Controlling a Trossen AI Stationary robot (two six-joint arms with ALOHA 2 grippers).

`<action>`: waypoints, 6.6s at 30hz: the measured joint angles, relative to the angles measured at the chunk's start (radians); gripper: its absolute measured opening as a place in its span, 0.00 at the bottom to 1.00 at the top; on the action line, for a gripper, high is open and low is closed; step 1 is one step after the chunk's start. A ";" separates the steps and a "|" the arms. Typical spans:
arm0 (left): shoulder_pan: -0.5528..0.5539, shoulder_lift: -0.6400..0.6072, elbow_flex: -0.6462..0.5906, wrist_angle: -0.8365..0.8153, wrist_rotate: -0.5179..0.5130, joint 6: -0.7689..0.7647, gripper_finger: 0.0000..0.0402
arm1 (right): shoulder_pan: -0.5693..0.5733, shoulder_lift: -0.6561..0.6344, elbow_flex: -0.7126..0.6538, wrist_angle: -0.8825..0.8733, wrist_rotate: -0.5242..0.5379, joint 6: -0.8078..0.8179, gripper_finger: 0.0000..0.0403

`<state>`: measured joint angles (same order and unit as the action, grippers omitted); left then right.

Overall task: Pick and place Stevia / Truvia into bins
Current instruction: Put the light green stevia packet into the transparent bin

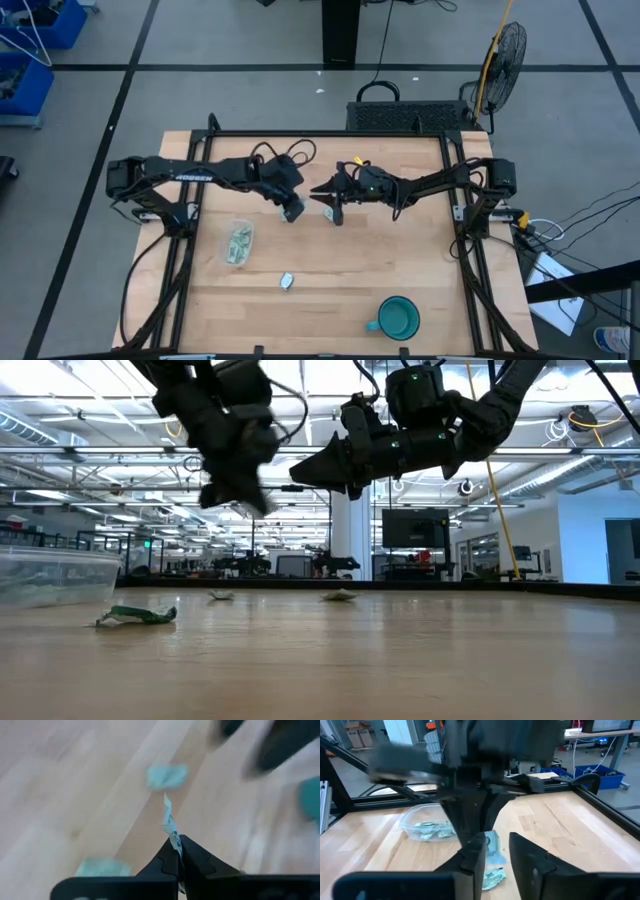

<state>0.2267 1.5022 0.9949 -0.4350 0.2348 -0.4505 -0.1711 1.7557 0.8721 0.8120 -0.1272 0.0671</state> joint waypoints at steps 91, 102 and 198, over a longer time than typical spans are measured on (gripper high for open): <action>-0.035 -0.261 -0.266 -0.477 0.132 -0.234 0.27 | 0.087 0.076 -0.005 -0.563 0.153 -0.324 0.36; -0.035 -0.261 -0.265 -0.477 0.133 -0.239 0.27 | 0.087 0.073 -0.104 -0.432 0.155 -0.337 0.22; -0.096 -0.211 0.022 -0.714 -0.046 -0.283 0.01 | -0.078 0.068 -0.103 0.020 -0.105 0.175 0.27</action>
<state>0.1303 1.2912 1.0166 -1.1492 0.1887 -0.7331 -0.2494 1.8236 0.7689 0.8316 -0.2321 0.2417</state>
